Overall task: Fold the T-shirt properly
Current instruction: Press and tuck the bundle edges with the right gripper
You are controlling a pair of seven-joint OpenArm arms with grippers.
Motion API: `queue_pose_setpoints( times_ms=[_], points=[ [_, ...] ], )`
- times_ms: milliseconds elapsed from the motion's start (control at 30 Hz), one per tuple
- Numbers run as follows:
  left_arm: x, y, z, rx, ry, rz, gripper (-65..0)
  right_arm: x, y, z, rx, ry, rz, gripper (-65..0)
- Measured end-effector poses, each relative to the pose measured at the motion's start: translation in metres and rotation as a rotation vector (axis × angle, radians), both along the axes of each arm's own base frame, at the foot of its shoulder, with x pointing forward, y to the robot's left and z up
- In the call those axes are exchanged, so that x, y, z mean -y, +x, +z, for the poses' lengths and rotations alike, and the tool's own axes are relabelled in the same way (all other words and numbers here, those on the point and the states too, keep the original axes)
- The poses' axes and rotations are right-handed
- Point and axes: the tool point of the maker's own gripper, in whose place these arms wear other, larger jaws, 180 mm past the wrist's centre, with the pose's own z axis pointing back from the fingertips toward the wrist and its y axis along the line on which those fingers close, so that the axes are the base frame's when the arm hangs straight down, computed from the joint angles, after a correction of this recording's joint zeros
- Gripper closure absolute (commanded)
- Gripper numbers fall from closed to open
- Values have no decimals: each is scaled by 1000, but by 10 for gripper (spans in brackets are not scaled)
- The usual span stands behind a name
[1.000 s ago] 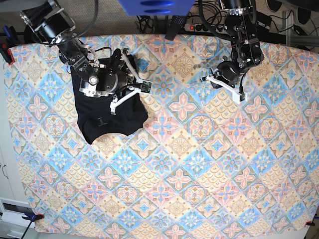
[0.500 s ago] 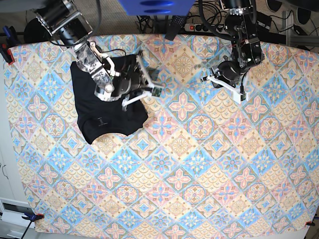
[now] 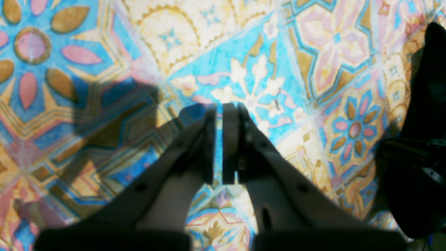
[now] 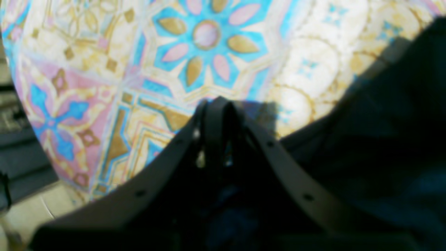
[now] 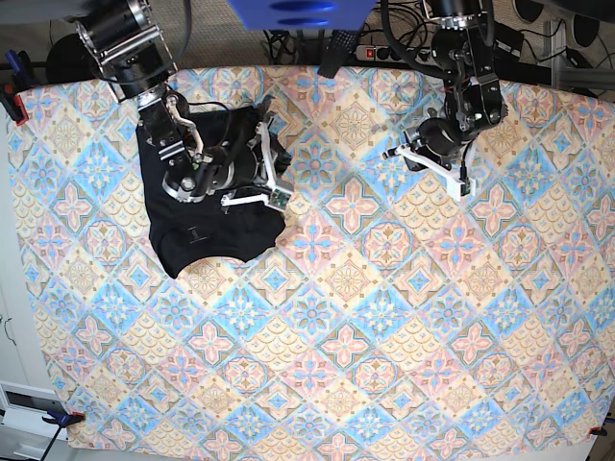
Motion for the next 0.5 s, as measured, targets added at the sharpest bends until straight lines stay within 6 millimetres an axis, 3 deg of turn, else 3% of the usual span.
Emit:
queue_pose_setpoints(
  times_ms=[167,500],
  points=[
    [0,0,0,0,0,0,-30,32,18,2,26,-33,-85,-44],
    [0,0,0,0,0,0,-30,95,33,6,53,-126,-182,-45]
  ],
)
